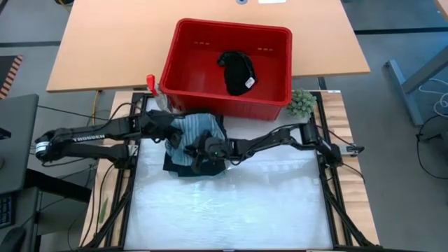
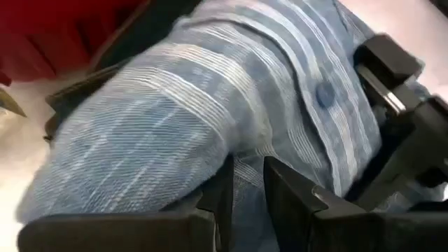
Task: Fold laundry
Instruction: Stack the blue shirt on the black pants, then fold the black boxer from the red laundry bin
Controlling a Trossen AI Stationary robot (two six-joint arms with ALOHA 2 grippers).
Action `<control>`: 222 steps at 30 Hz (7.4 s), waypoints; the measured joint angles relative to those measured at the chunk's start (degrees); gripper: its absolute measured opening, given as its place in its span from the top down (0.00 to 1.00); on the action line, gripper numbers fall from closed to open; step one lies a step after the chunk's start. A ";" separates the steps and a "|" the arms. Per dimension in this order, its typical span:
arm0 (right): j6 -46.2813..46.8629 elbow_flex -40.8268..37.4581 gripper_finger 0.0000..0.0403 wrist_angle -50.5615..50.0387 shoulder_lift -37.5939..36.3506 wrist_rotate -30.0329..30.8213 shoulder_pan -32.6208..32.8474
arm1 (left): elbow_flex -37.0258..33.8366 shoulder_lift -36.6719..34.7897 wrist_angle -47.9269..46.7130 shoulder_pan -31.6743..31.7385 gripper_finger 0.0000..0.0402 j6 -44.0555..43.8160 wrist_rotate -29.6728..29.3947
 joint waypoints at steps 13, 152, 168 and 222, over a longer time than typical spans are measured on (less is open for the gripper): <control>-9.01 0.22 0.76 -2.63 -12.12 -0.86 -1.65 | -0.94 -10.05 15.84 2.98 0.82 8.97 0.60; 43.22 -27.78 0.64 -46.00 -35.35 -1.00 40.55 | 0.07 43.15 59.29 -57.23 0.73 -26.50 -10.65; 62.21 -27.65 0.28 -52.23 -46.38 -7.80 43.40 | 16.77 59.56 58.71 -53.45 0.46 -14.04 -19.47; 84.05 -38.93 0.44 -43.79 -44.61 5.54 60.54 | 25.79 69.99 55.28 -41.03 0.72 -8.56 -5.19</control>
